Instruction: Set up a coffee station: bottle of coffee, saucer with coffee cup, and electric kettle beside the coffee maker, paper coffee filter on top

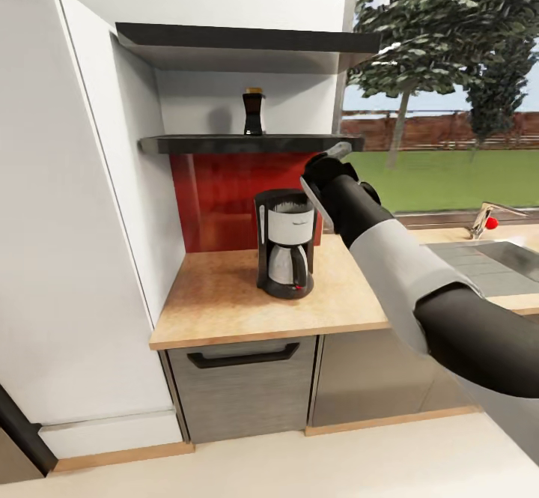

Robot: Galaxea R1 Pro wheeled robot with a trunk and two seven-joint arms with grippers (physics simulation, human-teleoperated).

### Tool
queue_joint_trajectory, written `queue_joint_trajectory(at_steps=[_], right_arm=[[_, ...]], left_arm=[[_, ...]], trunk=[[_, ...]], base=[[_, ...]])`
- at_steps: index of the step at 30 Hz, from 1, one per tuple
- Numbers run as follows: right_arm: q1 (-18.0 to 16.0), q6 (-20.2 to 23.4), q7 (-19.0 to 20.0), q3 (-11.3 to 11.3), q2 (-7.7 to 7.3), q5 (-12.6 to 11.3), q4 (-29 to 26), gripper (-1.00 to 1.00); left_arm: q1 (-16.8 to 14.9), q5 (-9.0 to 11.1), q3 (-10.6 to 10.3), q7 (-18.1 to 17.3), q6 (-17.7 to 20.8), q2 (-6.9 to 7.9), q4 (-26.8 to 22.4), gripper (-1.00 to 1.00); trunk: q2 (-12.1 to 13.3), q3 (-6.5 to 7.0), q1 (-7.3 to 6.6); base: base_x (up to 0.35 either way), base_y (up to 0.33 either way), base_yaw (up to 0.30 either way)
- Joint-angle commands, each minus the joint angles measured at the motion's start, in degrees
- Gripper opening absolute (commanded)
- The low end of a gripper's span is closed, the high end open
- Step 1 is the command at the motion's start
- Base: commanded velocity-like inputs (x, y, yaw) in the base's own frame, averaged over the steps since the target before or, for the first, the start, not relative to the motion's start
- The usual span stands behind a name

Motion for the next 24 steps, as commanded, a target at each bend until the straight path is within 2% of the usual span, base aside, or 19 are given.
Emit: queue_joint_trajectory(at_steps=[1,16,24], right_arm=[[-0.40,0.36,0.14,0.17,0.00,0.26,0.73,-1.00],[-0.93,0.36,0.14,0.77,0.00,0.26,1.66,-1.00],[-0.93,0.36,0.14,0.94,0.00,0.26,1.70,-1.00]], left_arm=[[-0.01,-0.09,-0.06,0.09,-0.12,0.02,-0.02,1.00],[0.01,0.07,-0.06,0.21,-0.06,0.33,0.19,1.00],[0.00,0.09,-0.06,0.31,-0.07,0.40,0.21,1.00]], trunk=[[-0.12,-0.13,0.04],[-0.12,-0.13,0.04],[-0.12,-0.13,0.04]], base=[[0.000,0.000,0.000],[0.003,0.000,0.000],[0.190,0.122,0.000]])
